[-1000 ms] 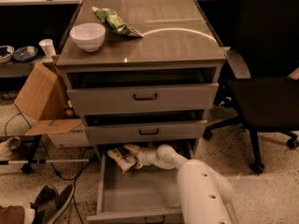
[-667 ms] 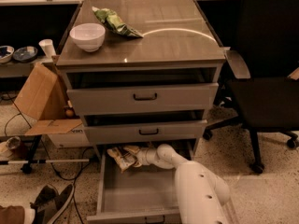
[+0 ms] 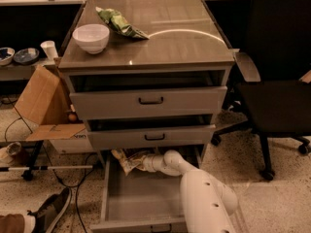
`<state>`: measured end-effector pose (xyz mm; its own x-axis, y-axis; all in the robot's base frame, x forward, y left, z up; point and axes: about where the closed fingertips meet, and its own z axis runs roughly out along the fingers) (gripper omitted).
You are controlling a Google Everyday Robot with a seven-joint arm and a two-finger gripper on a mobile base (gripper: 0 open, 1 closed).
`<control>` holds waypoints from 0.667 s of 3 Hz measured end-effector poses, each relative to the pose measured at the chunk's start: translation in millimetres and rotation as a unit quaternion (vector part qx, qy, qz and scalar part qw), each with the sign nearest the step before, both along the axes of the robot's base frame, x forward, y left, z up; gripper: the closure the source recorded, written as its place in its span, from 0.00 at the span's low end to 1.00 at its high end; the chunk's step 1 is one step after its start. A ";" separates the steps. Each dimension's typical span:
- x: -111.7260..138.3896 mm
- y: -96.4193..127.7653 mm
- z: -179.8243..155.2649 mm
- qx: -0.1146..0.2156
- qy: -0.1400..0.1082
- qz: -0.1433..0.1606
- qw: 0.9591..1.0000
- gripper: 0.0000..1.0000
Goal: Pick brown chip bag from bottom drawer and place on counter
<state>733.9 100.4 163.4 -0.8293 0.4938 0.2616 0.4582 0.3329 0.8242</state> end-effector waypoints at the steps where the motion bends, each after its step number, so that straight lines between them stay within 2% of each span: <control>1: 0.2 -14.3 -0.5 -0.002 0.004 -0.015 1.000 1.00; 2: -8.0 -22.9 2.8 -0.014 0.012 -0.022 1.000 1.00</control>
Offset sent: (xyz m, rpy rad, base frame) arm -0.0222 -0.0358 0.0097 -0.0587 0.0462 -0.0601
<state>725.9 77.6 166.2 -0.8006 0.5365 0.2669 0.4925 0.3356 0.8030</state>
